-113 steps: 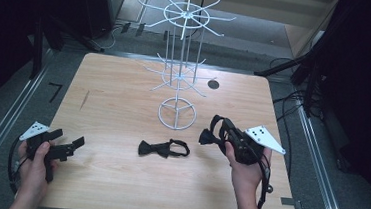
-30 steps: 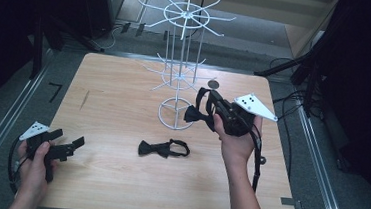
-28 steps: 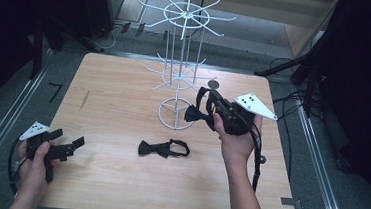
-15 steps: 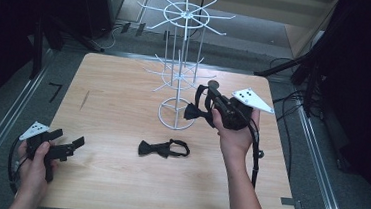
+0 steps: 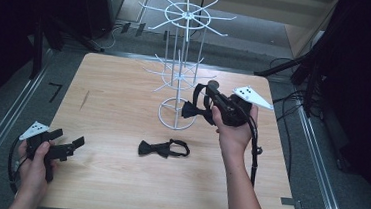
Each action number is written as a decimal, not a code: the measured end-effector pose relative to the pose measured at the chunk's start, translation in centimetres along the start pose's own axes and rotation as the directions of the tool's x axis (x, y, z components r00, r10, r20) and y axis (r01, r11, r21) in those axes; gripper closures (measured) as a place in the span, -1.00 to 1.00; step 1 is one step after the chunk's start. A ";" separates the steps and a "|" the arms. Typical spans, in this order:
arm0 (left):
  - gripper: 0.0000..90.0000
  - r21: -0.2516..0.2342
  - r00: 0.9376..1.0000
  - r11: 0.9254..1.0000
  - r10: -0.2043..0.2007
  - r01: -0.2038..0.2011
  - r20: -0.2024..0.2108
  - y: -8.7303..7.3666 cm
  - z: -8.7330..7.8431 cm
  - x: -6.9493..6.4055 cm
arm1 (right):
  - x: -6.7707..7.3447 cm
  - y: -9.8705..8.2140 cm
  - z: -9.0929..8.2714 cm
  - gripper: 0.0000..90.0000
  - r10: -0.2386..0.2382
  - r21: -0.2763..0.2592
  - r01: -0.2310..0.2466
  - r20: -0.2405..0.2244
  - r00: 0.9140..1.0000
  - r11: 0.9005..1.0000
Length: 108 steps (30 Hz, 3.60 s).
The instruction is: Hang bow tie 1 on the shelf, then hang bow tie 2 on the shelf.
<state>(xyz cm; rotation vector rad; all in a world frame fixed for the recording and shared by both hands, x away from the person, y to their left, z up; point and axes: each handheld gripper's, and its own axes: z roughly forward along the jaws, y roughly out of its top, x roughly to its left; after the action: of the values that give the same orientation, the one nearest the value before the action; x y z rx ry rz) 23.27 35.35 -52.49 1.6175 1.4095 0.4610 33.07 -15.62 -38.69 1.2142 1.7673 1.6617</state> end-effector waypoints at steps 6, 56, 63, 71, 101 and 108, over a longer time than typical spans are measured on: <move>-1.00 0.001 1.000 1.000 0.001 -0.001 0.000 0.0 0.0 0.0 | 0.3 -0.1 0.4 1.00 0.001 0.008 -0.001 -0.008 1.000 1.000; -1.00 0.001 1.000 1.000 0.001 -0.001 0.003 0.0 0.0 0.0 | -0.7 -3.4 1.4 0.34 0.051 0.060 -0.049 -0.035 0.998 0.997; -1.00 -0.001 1.000 1.000 0.004 -0.004 0.001 0.0 -0.1 0.0 | -0.4 -3.5 0.1 0.19 0.029 0.015 -0.028 -0.040 0.999 0.999; -1.00 0.000 1.000 1.000 0.003 -0.003 0.002 0.0 0.0 0.0 | -0.4 -4.4 -1.1 0.14 0.015 0.016 -0.014 -0.033 0.999 1.000; -1.00 0.002 1.000 1.000 0.000 0.000 -0.001 0.0 0.0 0.0 | 0.0 -11.6 -2.3 0.14 0.032 0.124 -0.025 -0.056 0.998 0.992; -1.00 0.005 1.000 1.000 0.000 0.000 0.003 0.0 0.0 0.0 | 0.2 -12.4 -2.1 0.14 0.029 0.148 -0.020 -0.055 0.998 0.989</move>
<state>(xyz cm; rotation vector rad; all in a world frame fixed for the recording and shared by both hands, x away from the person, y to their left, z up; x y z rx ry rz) 23.29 35.32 -52.48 1.6214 1.4098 0.4556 27.57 -15.46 -49.98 1.2686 1.9473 1.6179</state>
